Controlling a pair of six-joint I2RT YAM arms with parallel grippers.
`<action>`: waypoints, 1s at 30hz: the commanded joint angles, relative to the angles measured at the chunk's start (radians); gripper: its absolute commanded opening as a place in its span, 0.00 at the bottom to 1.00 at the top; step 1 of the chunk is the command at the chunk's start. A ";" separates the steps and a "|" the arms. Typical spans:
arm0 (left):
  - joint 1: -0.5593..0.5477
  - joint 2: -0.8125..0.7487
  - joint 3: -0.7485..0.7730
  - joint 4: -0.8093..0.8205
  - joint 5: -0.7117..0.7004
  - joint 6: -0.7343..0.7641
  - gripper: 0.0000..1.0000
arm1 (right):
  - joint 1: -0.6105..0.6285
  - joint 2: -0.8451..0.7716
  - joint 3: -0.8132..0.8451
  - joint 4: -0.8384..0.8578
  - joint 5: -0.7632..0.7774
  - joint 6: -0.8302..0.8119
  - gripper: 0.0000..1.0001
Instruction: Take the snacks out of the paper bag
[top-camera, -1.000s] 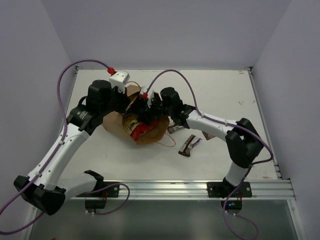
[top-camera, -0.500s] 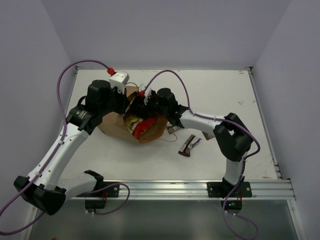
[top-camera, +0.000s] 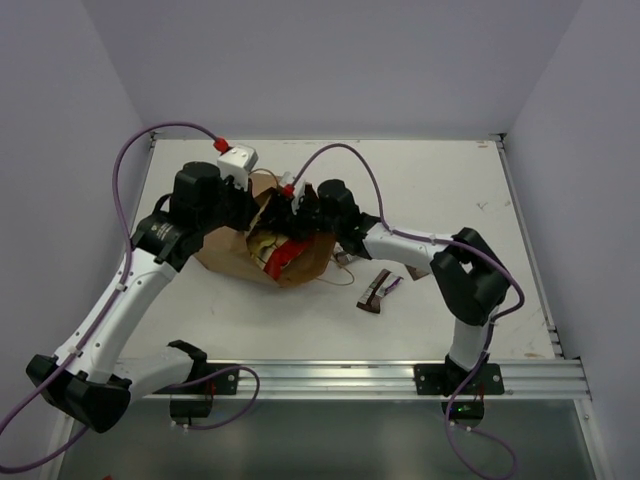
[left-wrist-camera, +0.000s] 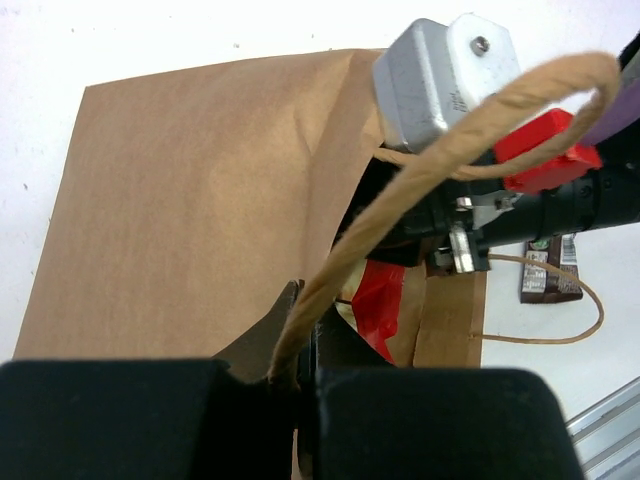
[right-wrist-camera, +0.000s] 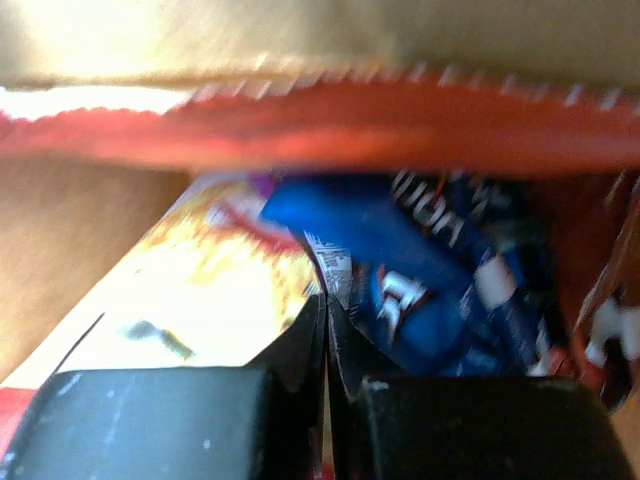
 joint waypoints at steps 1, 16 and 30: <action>-0.004 -0.030 -0.004 0.014 -0.008 -0.008 0.00 | 0.008 -0.115 -0.047 -0.031 -0.057 0.038 0.00; -0.003 -0.035 -0.106 0.052 -0.142 0.009 0.00 | 0.009 -0.516 -0.277 -0.247 0.145 0.160 0.00; -0.004 -0.047 -0.110 0.072 -0.084 0.008 0.00 | 0.060 -0.302 -0.181 -0.201 0.158 -0.025 0.66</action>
